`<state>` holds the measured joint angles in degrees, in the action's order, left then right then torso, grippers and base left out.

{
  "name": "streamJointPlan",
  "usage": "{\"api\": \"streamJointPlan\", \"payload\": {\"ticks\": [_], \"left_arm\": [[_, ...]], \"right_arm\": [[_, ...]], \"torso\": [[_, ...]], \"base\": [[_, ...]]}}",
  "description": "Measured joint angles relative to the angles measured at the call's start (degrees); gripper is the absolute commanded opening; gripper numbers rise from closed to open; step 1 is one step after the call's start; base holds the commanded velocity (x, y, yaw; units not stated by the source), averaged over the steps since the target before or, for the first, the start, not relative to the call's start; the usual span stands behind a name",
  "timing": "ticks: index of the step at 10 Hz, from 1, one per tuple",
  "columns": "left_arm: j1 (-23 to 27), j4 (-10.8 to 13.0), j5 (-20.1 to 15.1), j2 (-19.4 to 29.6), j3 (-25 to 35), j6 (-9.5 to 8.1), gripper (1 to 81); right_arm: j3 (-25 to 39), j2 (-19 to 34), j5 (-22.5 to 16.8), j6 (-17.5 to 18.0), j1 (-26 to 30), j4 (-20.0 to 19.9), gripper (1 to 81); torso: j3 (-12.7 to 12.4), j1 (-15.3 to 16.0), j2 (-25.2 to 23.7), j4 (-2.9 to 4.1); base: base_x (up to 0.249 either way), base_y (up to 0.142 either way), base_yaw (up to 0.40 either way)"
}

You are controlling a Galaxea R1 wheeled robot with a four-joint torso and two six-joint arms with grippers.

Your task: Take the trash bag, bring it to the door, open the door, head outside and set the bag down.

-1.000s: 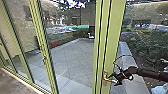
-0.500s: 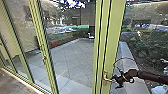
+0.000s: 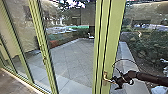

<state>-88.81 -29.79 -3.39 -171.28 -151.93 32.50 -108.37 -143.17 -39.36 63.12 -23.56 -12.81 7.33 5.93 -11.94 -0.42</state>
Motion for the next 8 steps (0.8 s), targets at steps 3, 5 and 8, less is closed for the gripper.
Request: {"api": "streamJointPlan", "payload": {"ticks": [3,5,8], "left_arm": [[0.00,0.00,0.01,0.00,-0.02,0.00,1.0],[0.00,0.00,0.01,-0.30,-0.09,0.00,1.0],[0.00,0.02,0.00,-1.41,-1.84,0.00,1.0]], "right_arm": [[-1.05,0.20,2.99,0.41,-2.32,0.06,81.1],[-1.63,-0.05,4.91,0.40,-3.44,0.46,81.1],[-3.47,-1.60,5.11,0.46,-4.41,2.16,81.1]], "torso": [[-0.04,-0.04,-0.02,-0.02],[-0.06,-0.04,-0.02,-0.02],[-0.09,-0.06,-0.02,-0.02]], "base": [[0.000,0.000,0.000],[0.000,0.000,0.000],[0.000,0.000,0.000]]}}
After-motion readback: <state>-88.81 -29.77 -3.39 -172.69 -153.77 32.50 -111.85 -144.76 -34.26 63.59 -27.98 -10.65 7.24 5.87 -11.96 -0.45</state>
